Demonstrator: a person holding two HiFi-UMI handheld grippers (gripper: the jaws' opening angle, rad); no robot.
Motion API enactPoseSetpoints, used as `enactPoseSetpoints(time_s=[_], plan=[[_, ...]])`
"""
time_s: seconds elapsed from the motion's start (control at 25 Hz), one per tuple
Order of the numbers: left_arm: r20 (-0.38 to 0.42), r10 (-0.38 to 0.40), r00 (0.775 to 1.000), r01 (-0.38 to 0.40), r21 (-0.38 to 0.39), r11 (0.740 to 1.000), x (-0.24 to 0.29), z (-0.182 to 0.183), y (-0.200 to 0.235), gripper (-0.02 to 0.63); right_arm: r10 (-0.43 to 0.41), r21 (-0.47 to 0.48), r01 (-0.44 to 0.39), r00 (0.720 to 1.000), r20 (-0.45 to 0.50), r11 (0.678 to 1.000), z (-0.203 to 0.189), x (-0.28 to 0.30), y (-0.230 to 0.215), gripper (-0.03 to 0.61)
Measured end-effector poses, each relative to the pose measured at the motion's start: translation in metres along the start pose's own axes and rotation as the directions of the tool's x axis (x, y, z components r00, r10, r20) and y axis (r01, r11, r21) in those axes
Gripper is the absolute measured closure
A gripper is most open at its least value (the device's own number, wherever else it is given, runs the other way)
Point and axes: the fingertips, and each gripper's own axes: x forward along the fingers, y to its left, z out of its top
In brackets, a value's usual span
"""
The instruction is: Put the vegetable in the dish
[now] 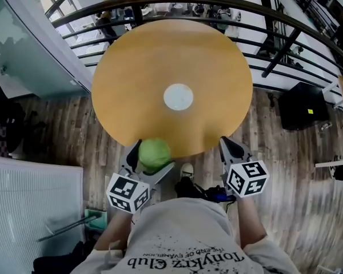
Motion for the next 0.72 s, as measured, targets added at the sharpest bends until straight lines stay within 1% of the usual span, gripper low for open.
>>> enactPoseSetpoints(time_s=[0.2,0.4,0.56,0.72], plan=[[0.002,0.046,0.999,-0.046,-0.017,0.999,0.048,0.028,0.024,0.114,0.034,-0.006,-0.034,0.999,-0.010,0.999,0.031,0.039,-0.037,0.554],[-0.003,0.060,0.998,-0.060,-0.029,0.998,0.073,0.041,0.040,0.114,0.054,-0.006,-0.055,0.998,-0.033,0.998,0.045,0.067,-0.050,0.554],[-0.019,0.055,0.998,-0.055,-0.036,0.998,0.084,0.045,0.056,0.114,0.043,0.004,-0.042,0.998,-0.035,0.999,0.051,0.082,-0.055,0.554],[-0.040,0.021,0.999,-0.022,-0.024,0.999,0.092,0.048,0.065,0.114,0.015,0.017,-0.014,0.999,-0.033,1.000,0.055,0.087,-0.053,0.554]])
